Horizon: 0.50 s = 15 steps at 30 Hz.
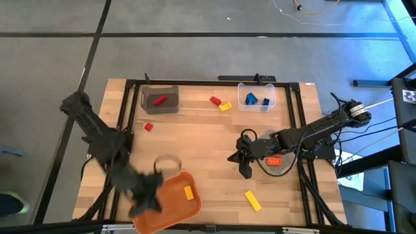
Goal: Sort & place blocks by color
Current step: Adjust the orange bin
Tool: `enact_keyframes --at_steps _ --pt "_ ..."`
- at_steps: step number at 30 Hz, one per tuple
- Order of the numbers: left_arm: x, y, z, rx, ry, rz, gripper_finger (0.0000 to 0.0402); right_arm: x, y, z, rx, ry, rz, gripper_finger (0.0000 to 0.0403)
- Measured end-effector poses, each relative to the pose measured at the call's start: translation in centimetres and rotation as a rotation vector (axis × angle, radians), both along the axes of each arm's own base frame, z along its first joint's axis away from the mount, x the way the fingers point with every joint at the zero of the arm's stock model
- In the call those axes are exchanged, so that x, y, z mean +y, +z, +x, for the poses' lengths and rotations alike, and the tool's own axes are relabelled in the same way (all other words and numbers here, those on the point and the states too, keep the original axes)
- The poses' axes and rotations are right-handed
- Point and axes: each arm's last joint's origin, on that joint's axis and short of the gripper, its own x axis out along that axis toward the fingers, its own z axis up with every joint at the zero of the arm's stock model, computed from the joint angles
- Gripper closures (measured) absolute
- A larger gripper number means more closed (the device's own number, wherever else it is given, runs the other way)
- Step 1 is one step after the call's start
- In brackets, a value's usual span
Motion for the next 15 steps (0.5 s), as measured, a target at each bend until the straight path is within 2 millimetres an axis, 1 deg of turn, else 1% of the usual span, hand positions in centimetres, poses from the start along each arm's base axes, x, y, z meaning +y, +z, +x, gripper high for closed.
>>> enact_keyframes --at_steps 1,4,6,8,10,12,15 --pt "-1.6 -0.1 0.0 0.020 -0.028 -0.006 0.0388 -0.1 0.0 0.0 0.000 0.014 -0.008 0.0399" --pt "-6.4 -0.5 -0.1 0.064 -0.094 0.001 0.0394 -0.6 -0.1 0.2 0.006 0.039 -0.021 0.0398" --pt "-9.2 -0.9 0.3 0.087 -0.127 0.021 0.0399 -0.9 -0.2 0.2 0.016 0.060 -0.036 0.0400" --pt "-11.6 -1.3 0.8 0.128 -0.141 0.081 0.0399 -1.2 -0.3 0.2 0.030 0.067 -0.056 0.0401" --pt "-13.5 -2.5 1.2 0.200 -0.155 0.183 0.0401 -1.5 -0.5 0.1 0.054 0.061 -0.066 0.0400" --pt "-15.0 -4.1 1.5 0.279 -0.168 0.289 0.0401 -1.8 -0.6 0.1 0.073 0.053 -0.072 0.0398" --pt "-16.5 -6.0 1.8 0.370 -0.161 0.396 0.0401 -1.9 -0.8 0.0 0.087 0.063 -0.093 0.0400"
